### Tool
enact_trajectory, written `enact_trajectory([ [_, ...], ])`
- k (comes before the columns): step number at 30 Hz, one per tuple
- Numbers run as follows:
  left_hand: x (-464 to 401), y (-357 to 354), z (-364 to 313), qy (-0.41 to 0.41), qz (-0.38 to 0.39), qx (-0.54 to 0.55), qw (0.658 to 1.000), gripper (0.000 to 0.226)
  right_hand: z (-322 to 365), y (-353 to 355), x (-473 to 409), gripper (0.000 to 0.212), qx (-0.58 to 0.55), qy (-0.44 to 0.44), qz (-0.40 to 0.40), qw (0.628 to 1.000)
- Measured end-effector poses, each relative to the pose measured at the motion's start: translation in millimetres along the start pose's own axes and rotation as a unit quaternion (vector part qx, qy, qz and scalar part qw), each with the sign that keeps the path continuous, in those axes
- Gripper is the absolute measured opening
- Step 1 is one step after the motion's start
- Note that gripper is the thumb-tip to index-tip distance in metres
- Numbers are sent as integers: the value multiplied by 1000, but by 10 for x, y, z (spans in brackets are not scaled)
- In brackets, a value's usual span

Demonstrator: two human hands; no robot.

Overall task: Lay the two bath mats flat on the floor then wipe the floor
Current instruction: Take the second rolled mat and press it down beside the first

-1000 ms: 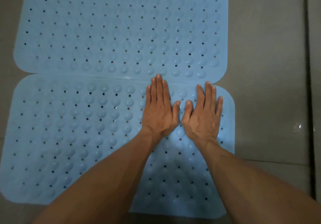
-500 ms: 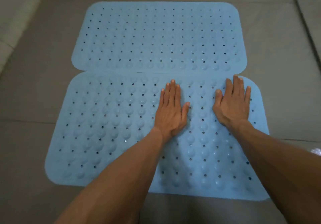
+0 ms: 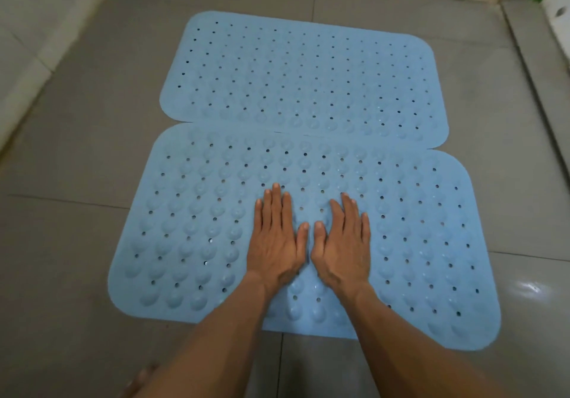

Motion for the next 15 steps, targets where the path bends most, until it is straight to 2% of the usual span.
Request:
enact_trajectory([
  [4, -86, 6, -48, 69, -1, 13, 998, 68, 92, 17, -117, 45, -13, -42, -60, 997],
  [6, -132, 11, -73, 64, -12, 3, 998, 67, 96, -2, -161, 45, -8, -40, -68, 997],
  [10, -128, 37, -95, 52, -9, -11, 999, 69, 60, -30, -124, 57, 5, -52, -65, 997],
  [15, -196, 43, -107, 62, 35, -22, 997, 69, 67, -19, -186, 64, 27, -60, 3, 998],
])
Point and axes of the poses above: each hand's wrist, its own x-axis away from the middle knuckle, its own y-axis out of the back of the hand, z = x × y, the point moved 2 cm from there along -x, towards the middle knuckle, and after that the axes turned 6 degrees about x, right-handed, at the moved point
